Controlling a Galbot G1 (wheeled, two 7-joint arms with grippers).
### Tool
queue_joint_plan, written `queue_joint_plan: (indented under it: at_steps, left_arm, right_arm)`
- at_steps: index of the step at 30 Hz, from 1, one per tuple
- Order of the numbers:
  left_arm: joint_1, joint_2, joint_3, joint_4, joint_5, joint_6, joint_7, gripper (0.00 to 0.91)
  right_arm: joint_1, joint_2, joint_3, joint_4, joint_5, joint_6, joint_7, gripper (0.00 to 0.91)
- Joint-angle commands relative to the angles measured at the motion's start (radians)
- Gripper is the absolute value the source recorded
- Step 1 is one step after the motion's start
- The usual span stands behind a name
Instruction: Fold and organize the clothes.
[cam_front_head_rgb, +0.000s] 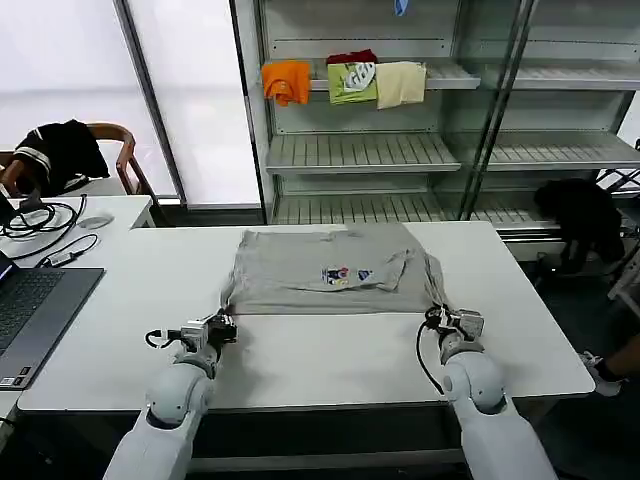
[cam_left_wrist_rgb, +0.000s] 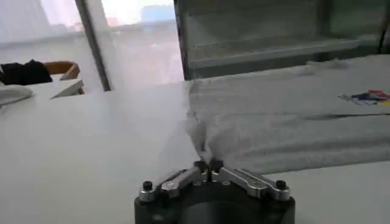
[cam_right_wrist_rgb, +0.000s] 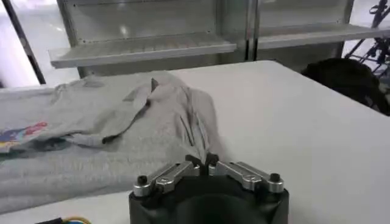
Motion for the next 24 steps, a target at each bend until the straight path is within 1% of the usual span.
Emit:
queue_joint_plan:
  at_steps: [1, 6, 11, 15, 20, 24]
  left_arm:
    - [0.177, 0.015, -0.011, -0.263, 0.001, -0.002, -0.014, 0.020]
    - [0.303, 0.019, -0.024, -0.399, 0.002, -0.003, -0.021, 0.020]
    - [0.405, 0.015, -0.047, -0.475, 0.008, -0.004, -0.022, 0.020]
    - [0.489, 0.010, -0.070, -0.500, 0.008, -0.005, -0.018, 0.020]
    - [0.529, 0.003, -0.078, -0.508, 0.017, -0.006, -0.019, 0.020]
    - [0.548, -0.013, -0.080, -0.499, 0.036, -0.011, -0.020, 0.020]
  right_arm:
    - [-0.140, -0.016, 0.023, 0.205, 0.002, 0.005, 0.032, 0.000]
    - [-0.230, -0.028, 0.031, 0.305, 0.002, 0.006, 0.045, 0.000]
    - [-0.324, -0.023, 0.037, 0.373, -0.003, 0.006, 0.059, 0.000]
    - [-0.399, -0.025, 0.044, 0.382, -0.012, 0.007, 0.075, 0.000]
    - [-0.469, -0.032, 0.046, 0.404, -0.023, 0.016, 0.084, 0.000]
    - [-0.507, -0.031, 0.043, 0.415, -0.033, 0.030, 0.080, 0.000]
